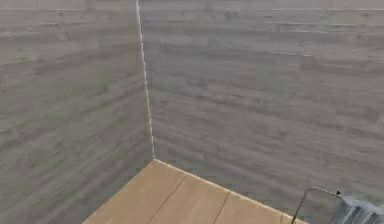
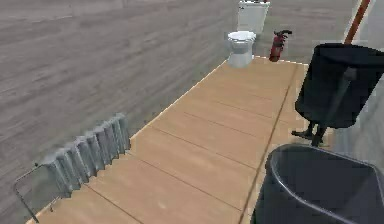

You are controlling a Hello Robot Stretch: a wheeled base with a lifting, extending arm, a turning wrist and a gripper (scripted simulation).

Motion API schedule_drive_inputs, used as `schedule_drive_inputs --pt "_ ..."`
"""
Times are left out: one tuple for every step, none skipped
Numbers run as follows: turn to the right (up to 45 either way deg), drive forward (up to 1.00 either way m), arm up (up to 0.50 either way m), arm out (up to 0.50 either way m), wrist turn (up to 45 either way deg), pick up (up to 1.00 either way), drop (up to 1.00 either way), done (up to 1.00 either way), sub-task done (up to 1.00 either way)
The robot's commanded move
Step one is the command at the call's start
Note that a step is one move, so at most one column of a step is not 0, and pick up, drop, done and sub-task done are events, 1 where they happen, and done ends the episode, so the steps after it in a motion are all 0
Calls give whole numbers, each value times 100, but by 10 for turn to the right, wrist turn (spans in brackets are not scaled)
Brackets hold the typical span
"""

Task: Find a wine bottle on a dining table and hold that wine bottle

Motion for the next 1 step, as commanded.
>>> schedule_drive_inputs --pt "450 0 0 0 0 0 0 0 0"
